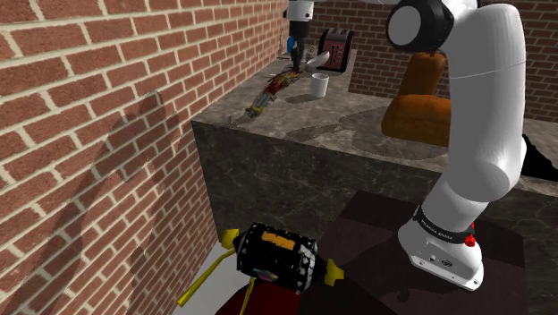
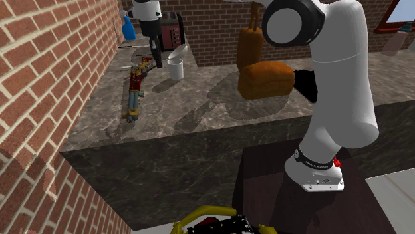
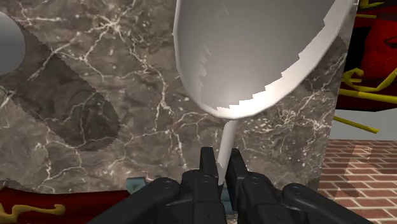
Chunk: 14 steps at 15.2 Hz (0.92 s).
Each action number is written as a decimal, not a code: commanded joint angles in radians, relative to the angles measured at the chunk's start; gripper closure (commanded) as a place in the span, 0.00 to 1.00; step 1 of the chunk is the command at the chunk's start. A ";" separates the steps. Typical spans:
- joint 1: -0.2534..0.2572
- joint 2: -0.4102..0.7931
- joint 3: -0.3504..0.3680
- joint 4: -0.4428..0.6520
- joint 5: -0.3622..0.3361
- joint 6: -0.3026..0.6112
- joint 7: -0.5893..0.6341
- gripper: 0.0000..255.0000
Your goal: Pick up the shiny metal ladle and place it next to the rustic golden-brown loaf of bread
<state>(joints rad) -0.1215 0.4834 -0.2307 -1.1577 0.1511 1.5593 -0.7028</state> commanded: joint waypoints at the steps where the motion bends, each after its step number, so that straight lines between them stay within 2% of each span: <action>1: -0.005 0.010 0.000 0.045 0.002 -0.035 0.001 1.00; 8: -0.023 0.053 0.002 0.198 0.011 -0.145 0.008 1.00; 11: -0.030 -0.072 -0.018 0.001 -0.011 -0.076 -0.042 1.00; 14: -0.045 -0.169 -0.037 -0.141 -0.031 -0.031 -0.090 1.00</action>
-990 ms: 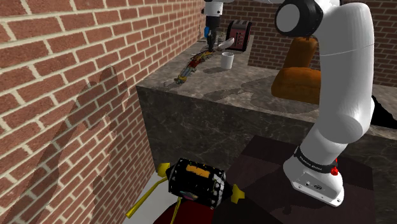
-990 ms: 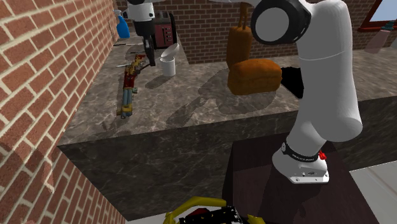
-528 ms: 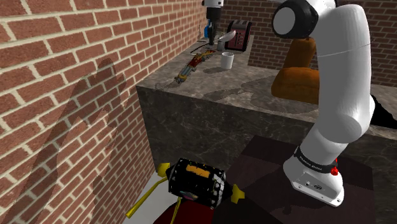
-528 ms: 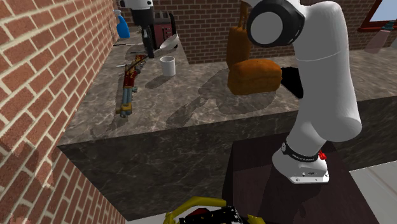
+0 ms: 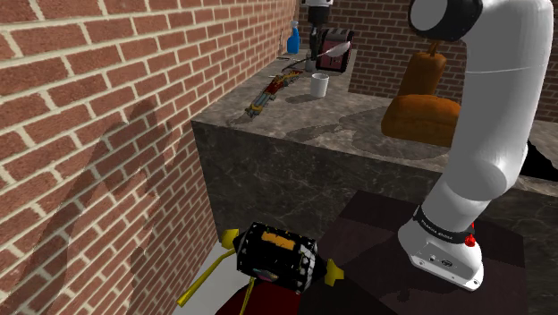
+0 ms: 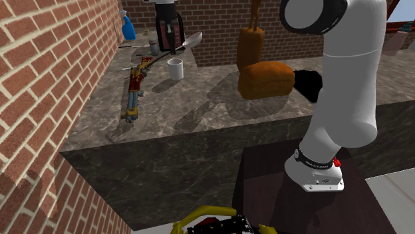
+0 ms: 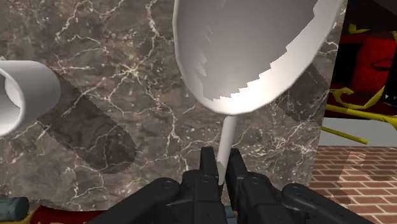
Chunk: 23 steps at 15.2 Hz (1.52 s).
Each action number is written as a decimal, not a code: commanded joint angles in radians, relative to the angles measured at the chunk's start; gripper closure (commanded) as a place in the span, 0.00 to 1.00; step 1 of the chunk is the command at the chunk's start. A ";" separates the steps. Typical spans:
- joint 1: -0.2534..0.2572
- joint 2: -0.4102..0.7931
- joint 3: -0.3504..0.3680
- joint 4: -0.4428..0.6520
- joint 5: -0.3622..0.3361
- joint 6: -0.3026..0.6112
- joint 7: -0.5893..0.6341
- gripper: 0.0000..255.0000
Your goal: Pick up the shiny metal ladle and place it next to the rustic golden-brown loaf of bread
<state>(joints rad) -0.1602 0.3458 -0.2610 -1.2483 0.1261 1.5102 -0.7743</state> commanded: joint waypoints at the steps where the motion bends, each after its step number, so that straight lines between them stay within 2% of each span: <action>1: -0.012 -0.059 -0.013 -0.091 -0.013 0.030 -0.034 1.00; 8: -0.067 -0.220 -0.064 -0.306 -0.058 0.084 -0.150 1.00; 16: -0.152 -0.351 -0.145 -0.461 -0.113 0.112 -0.313 1.00; 23: -0.151 -0.355 -0.145 -0.560 -0.115 0.207 -0.313 1.00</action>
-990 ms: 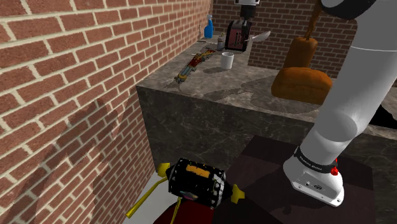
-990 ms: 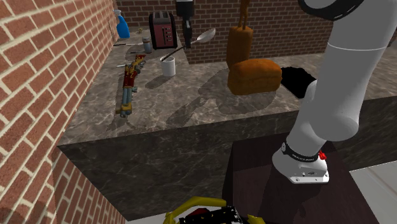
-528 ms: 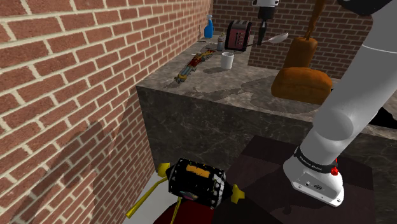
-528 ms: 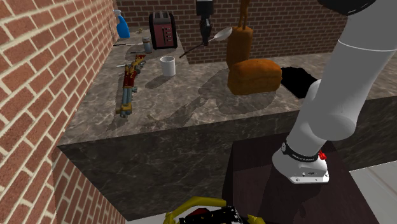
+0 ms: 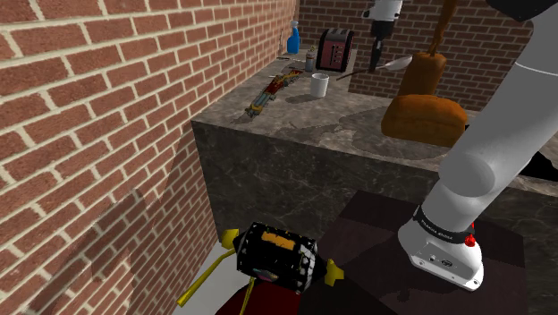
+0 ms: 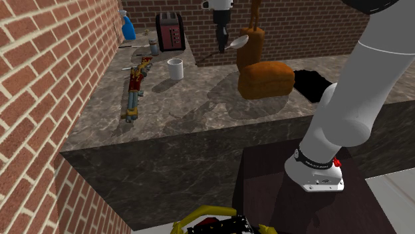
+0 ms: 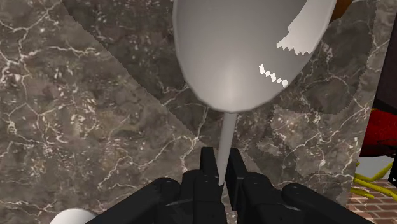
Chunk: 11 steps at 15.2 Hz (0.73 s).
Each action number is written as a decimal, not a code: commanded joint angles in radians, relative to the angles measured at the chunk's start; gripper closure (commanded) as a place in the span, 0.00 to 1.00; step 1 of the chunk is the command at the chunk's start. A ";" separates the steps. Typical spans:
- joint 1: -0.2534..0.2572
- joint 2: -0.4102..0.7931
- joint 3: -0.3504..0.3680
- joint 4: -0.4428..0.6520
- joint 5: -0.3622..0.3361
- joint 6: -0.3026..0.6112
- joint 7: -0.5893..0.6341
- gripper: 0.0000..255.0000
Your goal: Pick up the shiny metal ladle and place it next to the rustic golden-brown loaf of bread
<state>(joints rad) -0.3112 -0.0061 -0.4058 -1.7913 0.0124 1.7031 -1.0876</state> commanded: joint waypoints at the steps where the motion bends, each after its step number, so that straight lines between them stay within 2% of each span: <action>1: 0.000 -0.003 0.000 -0.030 -0.001 0.027 0.000 1.00; 11: -0.001 0.014 -0.001 -0.146 0.006 0.159 -0.007 1.00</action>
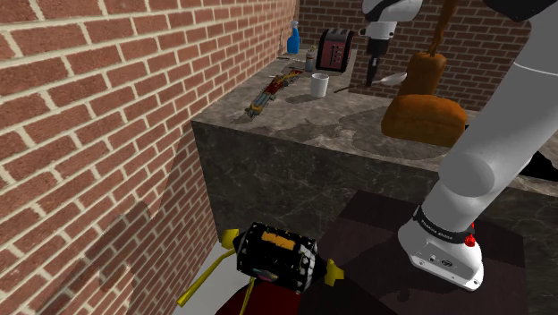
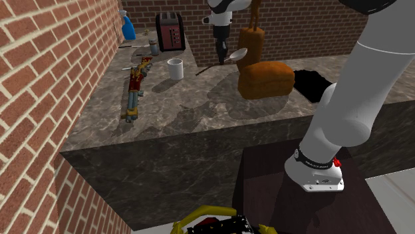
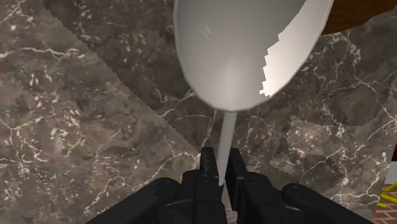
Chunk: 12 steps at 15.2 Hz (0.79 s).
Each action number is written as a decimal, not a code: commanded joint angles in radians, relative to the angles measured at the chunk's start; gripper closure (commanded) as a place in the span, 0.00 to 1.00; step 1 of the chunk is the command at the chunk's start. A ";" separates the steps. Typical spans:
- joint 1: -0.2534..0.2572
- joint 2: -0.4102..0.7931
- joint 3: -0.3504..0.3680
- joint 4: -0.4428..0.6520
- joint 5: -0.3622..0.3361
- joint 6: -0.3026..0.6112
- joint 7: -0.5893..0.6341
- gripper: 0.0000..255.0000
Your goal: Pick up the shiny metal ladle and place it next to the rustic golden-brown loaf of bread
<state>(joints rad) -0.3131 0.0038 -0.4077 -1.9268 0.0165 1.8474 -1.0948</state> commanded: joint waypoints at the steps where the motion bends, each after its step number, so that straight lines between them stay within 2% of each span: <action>1: 0.000 0.008 0.000 -0.020 0.003 0.028 -0.001 1.00; 12: -0.003 0.055 -0.001 -0.119 0.025 0.169 -0.018 1.00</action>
<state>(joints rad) -0.3152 0.0591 -0.4081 -2.0295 0.0413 2.0009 -1.1113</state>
